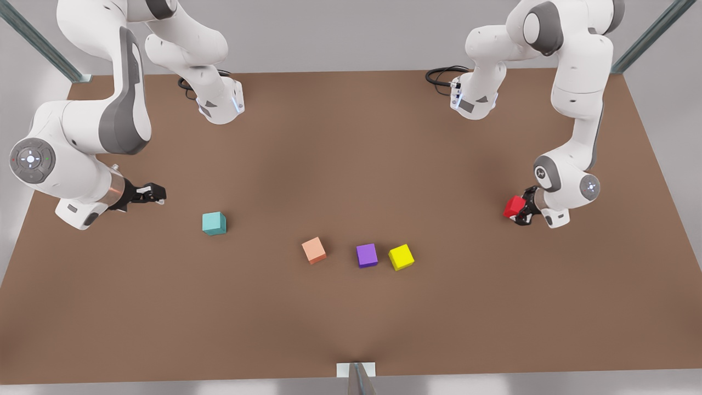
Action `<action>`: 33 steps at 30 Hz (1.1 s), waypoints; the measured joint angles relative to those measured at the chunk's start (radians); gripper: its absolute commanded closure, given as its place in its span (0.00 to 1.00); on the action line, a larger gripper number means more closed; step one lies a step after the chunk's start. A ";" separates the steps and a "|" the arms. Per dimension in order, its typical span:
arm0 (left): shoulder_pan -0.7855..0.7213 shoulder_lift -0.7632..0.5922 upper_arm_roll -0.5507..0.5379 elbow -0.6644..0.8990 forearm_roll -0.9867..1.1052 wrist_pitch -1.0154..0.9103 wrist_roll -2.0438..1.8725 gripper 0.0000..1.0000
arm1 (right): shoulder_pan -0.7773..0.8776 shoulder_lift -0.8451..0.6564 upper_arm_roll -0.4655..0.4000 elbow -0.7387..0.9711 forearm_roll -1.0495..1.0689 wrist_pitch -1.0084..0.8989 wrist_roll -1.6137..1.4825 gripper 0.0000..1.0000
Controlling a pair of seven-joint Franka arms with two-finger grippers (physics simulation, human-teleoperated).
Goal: Pick up red wooden cube and pass to hand red wooden cube and place in blue wooden cube
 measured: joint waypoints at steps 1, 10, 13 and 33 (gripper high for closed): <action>0.001 -0.011 -0.024 0.023 0.001 0.000 -0.005 0.40 | 0.000 0.003 0.001 0.008 -0.001 0.001 0.000 0.00; 0.005 0.147 -0.420 0.683 -0.025 -0.297 -0.025 0.40 | 0.036 0.481 0.026 0.305 0.558 0.003 -0.341 0.00; 0.001 0.274 -0.586 0.867 -0.073 -0.447 0.004 0.40 | 0.043 0.554 0.060 0.327 0.797 0.059 -0.546 0.00; -0.074 0.606 -0.743 1.187 -0.537 -0.481 0.448 0.40 | 0.066 0.707 0.148 0.311 1.340 0.140 -1.612 0.00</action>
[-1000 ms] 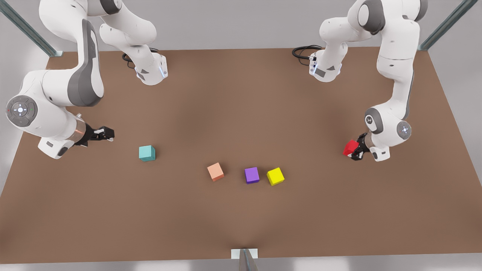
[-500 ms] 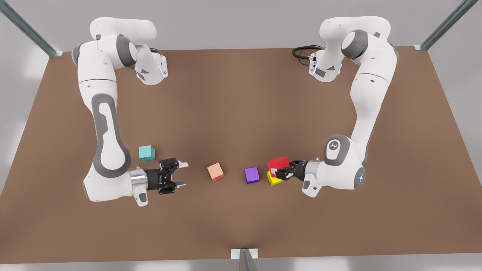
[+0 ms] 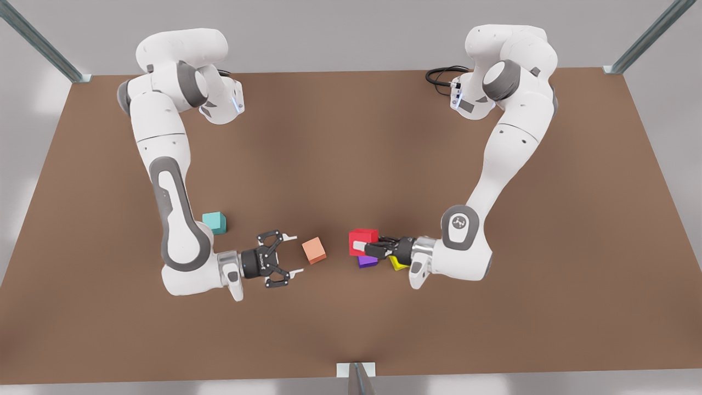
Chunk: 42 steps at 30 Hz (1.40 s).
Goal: Pick up red wooden cube and pass to hand red wooden cube and place in blue wooden cube
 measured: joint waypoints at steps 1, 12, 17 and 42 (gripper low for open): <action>0.001 0.000 0.000 0.001 -0.007 0.008 0.022 0.40 | 0.007 0.004 0.000 -0.001 0.006 0.001 -0.030 0.00; -0.025 0.025 -0.020 0.002 -0.095 0.097 0.206 0.40 | 0.083 0.027 -0.001 -0.015 0.088 0.047 -0.266 0.00; -0.045 0.030 -0.027 0.002 -0.104 0.142 0.260 0.40 | 0.114 0.028 -0.001 -0.015 0.121 0.116 -0.318 0.00; -0.114 0.090 -0.033 0.077 -0.107 0.236 0.380 0.41 | 0.155 0.039 0.019 -0.015 0.179 0.183 -0.436 0.15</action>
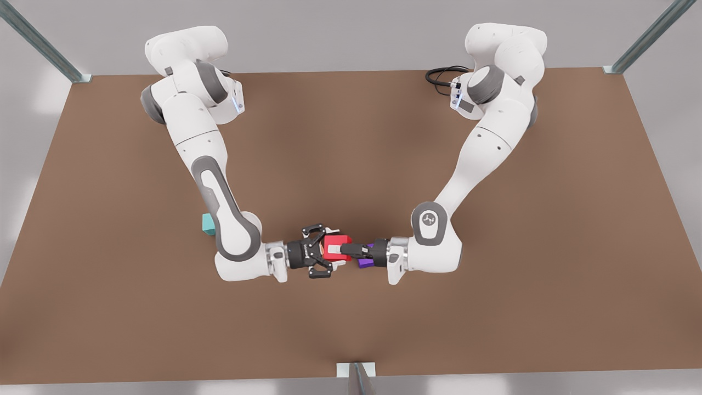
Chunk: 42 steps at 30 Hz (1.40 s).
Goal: Pick up red wooden cube and pass to hand red wooden cube and place in blue wooden cube
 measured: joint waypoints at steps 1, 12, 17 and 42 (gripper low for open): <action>-0.001 0.001 0.000 0.001 0.000 0.002 0.002 0.41 | 0.000 0.001 0.000 0.000 0.000 0.000 -0.002 0.43; 0.079 -0.015 -0.007 -0.003 -0.014 -0.038 0.032 0.00 | 0.000 0.001 0.000 0.000 0.001 0.009 -0.014 0.52; 0.246 -0.077 0.014 -0.009 0.093 -0.188 0.019 0.00 | -0.027 -0.004 -0.025 0.014 -0.048 0.000 -0.012 0.52; 0.122 -0.847 0.536 -0.429 0.960 -0.798 -0.122 0.00 | -0.267 -0.605 -0.042 -0.704 -1.687 0.236 0.668 0.53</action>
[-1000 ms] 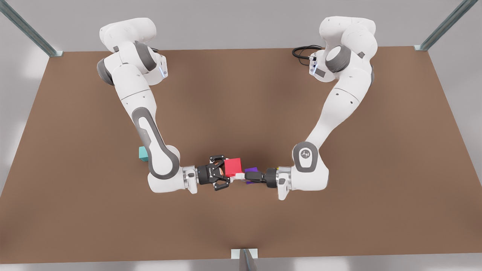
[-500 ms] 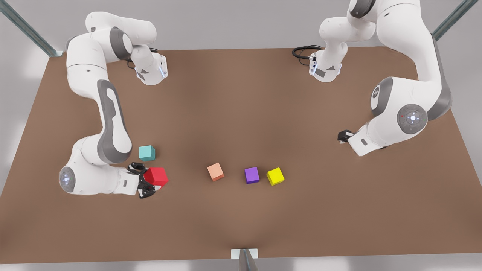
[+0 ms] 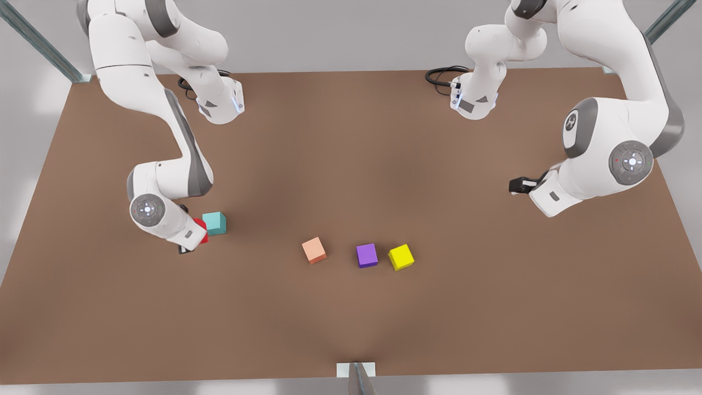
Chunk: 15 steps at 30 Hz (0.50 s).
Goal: Pick up red wooden cube and pass to hand red wooden cube and place in blue wooden cube
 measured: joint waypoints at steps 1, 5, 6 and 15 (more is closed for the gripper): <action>0.000 0.000 0.000 -0.001 0.000 -0.001 -0.002 0.00 | 0.000 -0.004 0.000 -0.017 0.000 0.021 0.020 0.53; -0.001 0.000 0.000 -0.009 -0.001 -0.007 -0.007 0.00 | 0.000 -0.018 0.000 -0.111 0.001 0.104 0.090 0.53; -0.001 0.000 0.000 -0.011 -0.001 -0.008 -0.008 0.00 | 0.000 -0.022 0.000 -0.136 0.001 0.124 0.105 0.53; 0.000 0.000 0.000 -0.018 -0.001 -0.027 -0.017 0.00 | -0.010 -0.069 0.000 -0.327 0.000 0.294 0.210 0.52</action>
